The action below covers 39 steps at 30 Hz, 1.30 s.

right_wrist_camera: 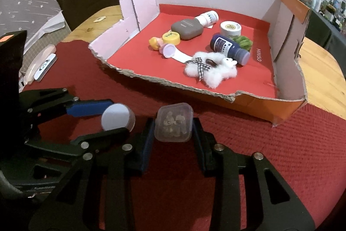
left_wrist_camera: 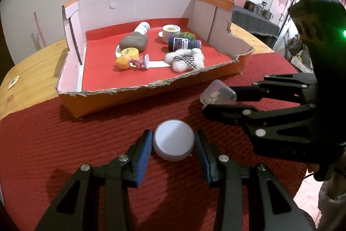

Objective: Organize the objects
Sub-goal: 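Grasp the white round tin with the left gripper while the right grasps the clear plastic box, then carry the white tin and clear plastic box with both grippers into the box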

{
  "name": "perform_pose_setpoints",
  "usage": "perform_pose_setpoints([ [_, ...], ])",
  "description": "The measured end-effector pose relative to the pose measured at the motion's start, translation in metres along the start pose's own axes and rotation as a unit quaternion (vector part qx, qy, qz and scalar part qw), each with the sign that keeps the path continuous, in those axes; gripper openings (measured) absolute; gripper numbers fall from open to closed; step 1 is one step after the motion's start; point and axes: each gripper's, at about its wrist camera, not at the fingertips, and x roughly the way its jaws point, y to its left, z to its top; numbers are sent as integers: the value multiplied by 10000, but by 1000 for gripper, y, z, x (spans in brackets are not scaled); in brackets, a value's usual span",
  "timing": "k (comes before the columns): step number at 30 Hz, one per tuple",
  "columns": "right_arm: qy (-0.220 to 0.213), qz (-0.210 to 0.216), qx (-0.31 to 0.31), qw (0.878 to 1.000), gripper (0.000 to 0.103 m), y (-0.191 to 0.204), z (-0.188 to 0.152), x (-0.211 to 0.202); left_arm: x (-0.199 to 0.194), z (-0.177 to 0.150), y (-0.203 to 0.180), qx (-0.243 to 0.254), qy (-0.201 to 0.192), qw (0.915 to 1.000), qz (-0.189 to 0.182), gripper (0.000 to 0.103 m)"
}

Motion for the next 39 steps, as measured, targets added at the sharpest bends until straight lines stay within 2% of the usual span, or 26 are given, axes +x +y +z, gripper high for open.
perform_pose_setpoints([
  [23,-177,159,67,9997,33,6,0,-25,-29,3,6,-134,-260,9996,-45,42],
  [39,-448,354,43,9984,33,5,18,-53,-46,38,15,-136,-545,9984,-24,42],
])
